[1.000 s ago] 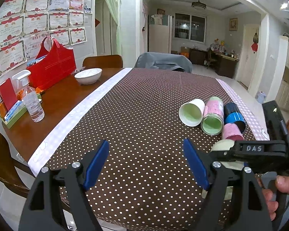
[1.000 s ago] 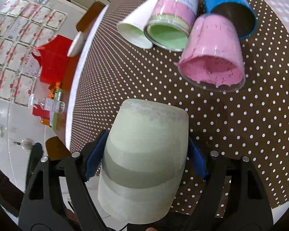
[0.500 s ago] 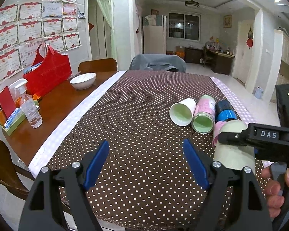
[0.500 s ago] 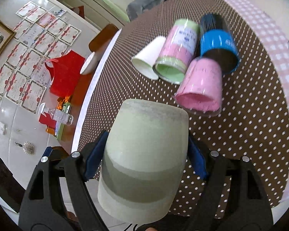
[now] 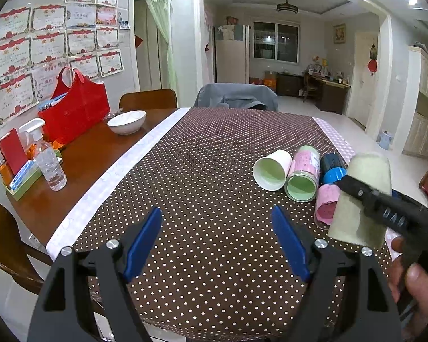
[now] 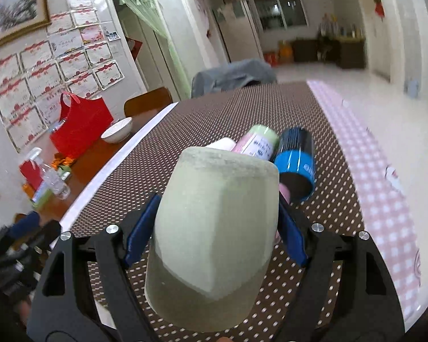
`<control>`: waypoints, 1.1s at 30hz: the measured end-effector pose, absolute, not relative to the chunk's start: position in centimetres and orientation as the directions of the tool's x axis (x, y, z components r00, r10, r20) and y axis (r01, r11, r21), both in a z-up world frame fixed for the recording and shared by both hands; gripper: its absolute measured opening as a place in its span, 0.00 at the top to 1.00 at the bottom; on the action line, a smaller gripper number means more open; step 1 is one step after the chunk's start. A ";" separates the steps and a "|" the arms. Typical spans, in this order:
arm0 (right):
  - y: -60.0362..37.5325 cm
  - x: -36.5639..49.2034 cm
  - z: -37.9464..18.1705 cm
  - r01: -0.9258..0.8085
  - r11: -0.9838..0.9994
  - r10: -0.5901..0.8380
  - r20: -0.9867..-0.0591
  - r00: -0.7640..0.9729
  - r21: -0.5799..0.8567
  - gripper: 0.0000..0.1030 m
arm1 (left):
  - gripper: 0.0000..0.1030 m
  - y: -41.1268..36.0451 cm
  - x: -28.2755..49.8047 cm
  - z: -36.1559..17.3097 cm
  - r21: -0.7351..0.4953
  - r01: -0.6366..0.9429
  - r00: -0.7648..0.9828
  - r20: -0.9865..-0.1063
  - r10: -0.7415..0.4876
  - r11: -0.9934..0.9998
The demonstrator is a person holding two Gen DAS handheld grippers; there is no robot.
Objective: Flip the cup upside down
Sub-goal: 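Rotate the held cup with the right tool so its base faces up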
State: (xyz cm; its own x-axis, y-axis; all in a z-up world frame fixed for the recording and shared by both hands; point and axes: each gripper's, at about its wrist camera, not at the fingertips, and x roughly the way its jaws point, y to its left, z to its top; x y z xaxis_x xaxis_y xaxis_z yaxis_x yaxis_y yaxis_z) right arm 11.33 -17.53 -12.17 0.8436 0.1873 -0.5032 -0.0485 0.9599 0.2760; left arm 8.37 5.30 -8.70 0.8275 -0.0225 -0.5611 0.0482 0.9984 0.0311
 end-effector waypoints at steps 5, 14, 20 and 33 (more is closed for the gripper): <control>-15.9 11.8 -13.5 -0.050 0.982 0.135 -0.483 0.865 0.185 0.26 | 0.24 5.9 8.6 -8.6 0.019 0.042 0.827 -0.562 -0.024 0.999; -13.1 12.9 -16.2 -0.030 0.998 0.055 -0.497 0.866 0.058 0.26 | 0.24 7.0 9.1 -8.8 0.002 0.026 0.825 -0.565 -0.020 1.000; -12.0 13.2 -17.4 -0.020 1.000 0.020 -0.512 0.859 0.007 0.26 | 0.24 7.2 9.3 -9.1 -0.003 0.028 0.822 -0.570 -0.025 1.000; -11.3 10.4 -17.4 -0.024 0.999 0.009 -0.509 0.860 -0.023 0.13 | 0.24 6.3 9.0 -9.3 0.008 0.043 0.821 -0.571 -0.031 0.999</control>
